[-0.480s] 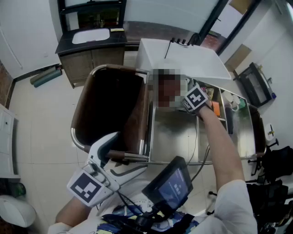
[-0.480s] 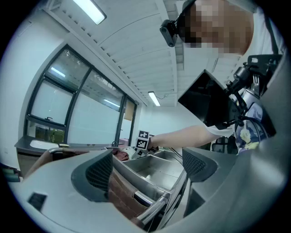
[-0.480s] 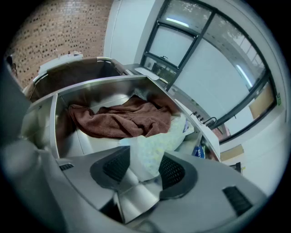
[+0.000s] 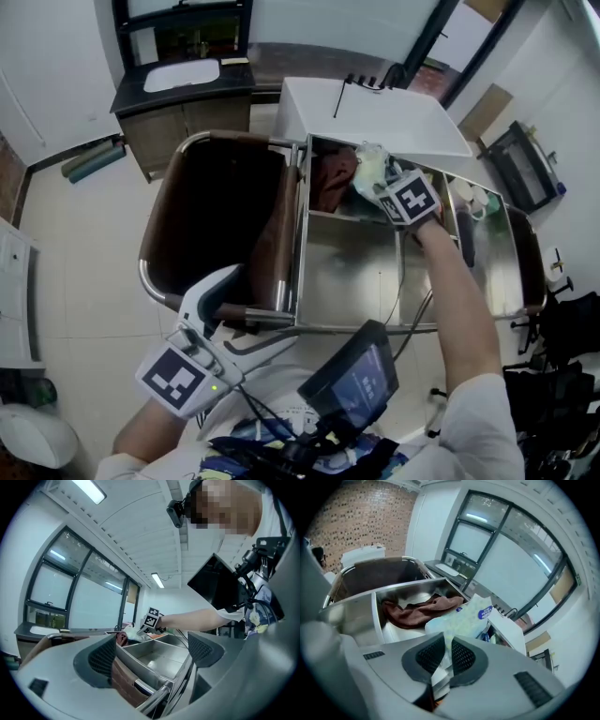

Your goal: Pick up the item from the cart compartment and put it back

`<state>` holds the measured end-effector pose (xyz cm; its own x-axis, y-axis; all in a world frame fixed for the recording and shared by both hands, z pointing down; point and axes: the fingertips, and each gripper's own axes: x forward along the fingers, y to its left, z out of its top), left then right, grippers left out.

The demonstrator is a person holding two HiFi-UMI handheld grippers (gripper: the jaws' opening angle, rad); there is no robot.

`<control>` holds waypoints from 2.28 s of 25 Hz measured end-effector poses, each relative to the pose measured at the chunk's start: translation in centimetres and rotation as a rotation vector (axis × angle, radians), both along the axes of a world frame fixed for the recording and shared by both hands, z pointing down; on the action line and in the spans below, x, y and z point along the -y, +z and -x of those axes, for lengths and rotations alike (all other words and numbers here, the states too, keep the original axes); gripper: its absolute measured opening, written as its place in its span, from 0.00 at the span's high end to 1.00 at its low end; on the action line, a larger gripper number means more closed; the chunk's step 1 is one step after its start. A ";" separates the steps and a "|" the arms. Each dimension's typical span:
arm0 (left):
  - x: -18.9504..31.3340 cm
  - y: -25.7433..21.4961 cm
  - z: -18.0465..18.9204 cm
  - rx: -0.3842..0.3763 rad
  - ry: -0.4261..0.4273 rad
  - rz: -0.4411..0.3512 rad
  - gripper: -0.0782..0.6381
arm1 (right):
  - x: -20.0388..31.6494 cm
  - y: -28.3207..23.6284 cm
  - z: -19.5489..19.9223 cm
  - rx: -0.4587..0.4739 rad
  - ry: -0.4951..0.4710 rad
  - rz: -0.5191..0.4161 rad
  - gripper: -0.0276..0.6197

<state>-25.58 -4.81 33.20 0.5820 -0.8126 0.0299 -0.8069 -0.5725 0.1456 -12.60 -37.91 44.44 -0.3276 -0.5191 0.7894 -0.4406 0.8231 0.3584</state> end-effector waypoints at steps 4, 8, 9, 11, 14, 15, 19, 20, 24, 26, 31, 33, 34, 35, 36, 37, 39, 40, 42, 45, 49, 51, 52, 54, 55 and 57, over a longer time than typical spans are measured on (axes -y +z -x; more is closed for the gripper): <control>0.3 -0.2 -1.2 0.006 0.021 -0.007 0.23 | -1.8 -3.4 -1.0 0.069 -0.021 -0.048 0.91; 0.5 -0.6 -2.5 0.009 0.041 -0.019 0.23 | -4.7 -6.5 -2.6 0.124 -0.051 -0.098 0.92; 0.5 -0.7 -3.0 0.011 0.043 -0.021 0.23 | -5.6 -7.4 -3.0 0.134 -0.065 -0.112 0.92; 0.6 -0.8 -3.9 0.012 0.045 -0.019 0.23 | -7.5 -9.1 -4.3 0.148 -0.096 -0.140 0.91; 0.8 -0.9 -5.3 0.016 0.054 -0.017 0.23 | -10.6 -11.4 -6.8 0.167 -0.128 -0.181 0.91; 0.9 -0.9 -5.7 0.021 0.059 -0.017 0.23 | -11.8 -12.1 -7.6 0.176 -0.138 -0.193 0.92; 1.6 -1.0 -7.9 0.025 0.076 -0.021 0.23 | -16.3 -14.3 -11.0 0.184 -0.173 -0.242 0.91; 1.8 -1.2 -8.4 0.026 0.080 -0.024 0.23 | -17.4 -14.8 -11.9 0.187 -0.180 -0.255 0.91; 2.3 -1.7 -10.9 0.030 0.095 -0.036 0.23 | -22.3 -17.0 -15.8 0.228 -0.201 -0.308 0.91; 2.4 -1.5 -11.8 0.032 0.094 -0.021 0.23 | -24.8 -17.8 -17.7 0.284 -0.170 -0.320 0.91; 3.0 -1.7 -14.6 0.053 0.093 -0.027 0.23 | -29.8 -18.2 -23.2 0.192 -0.171 -0.353 0.91; 2.8 -1.6 -15.8 0.056 0.085 -0.024 0.23 | -31.7 -17.8 -25.9 0.247 -0.045 -0.312 0.91; 2.8 -1.6 -16.3 0.053 0.077 -0.019 0.23 | -32.5 -17.7 -27.1 0.285 0.012 -0.291 0.91; 2.8 -1.5 -16.8 0.050 0.068 -0.016 0.23 | -33.1 -17.6 -28.1 0.306 0.037 -0.278 0.91; 2.8 -1.5 -17.4 0.047 0.060 -0.016 0.23 | -33.6 -17.5 -28.9 0.312 0.040 -0.269 0.91; 2.8 -1.5 -17.8 0.049 0.052 -0.017 0.23 | -34.0 -17.4 -29.6 0.312 0.035 -0.262 0.91; 2.8 -1.3 -18.7 0.068 0.034 -0.016 0.23 | -34.6 -17.4 -30.9 0.313 0.021 -0.254 0.91; 2.7 -1.3 -19.1 0.079 0.024 -0.015 0.23 | -34.8 -17.4 -31.4 0.312 0.015 -0.254 0.91; 2.4 -1.6 -19.8 0.070 0.005 -0.012 0.23 | -35.1 -17.4 -32.4 0.308 0.005 -0.257 0.91; 1.7 -2.1 -21.2 0.033 0.018 -0.010 0.23 | -35.6 -17.1 -33.4 0.304 -0.023 -0.252 0.91; 1.0 -2.2 -22.7 0.017 0.025 -0.011 0.23 | -36.4 -16.5 -34.6 0.279 -0.077 -0.245 0.91; 0.8 -2.0 -23.4 0.022 0.024 -0.007 0.23 | -36.6 -16.5 -34.9 0.277 -0.114 -0.256 0.91; 0.7 -1.9 -23.8 0.025 0.027 -0.005 0.23 | -36.7 -16.5 -34.9 0.279 -0.133 -0.264 0.91; 0.6 -1.8 -24.6 0.031 0.036 -0.003 0.23 | -36.6 -16.4 -35.3 0.292 -0.141 -0.275 0.91; 0.6 -1.7 -25.0 0.033 0.039 -0.002 0.23 | -36.5 -16.1 -35.9 0.303 -0.107 -0.268 0.91; 0.5 -1.6 -25.6 0.039 0.039 0.001 0.23 | -36.1 -15.5 -37.5 0.326 -0.012 -0.239 0.91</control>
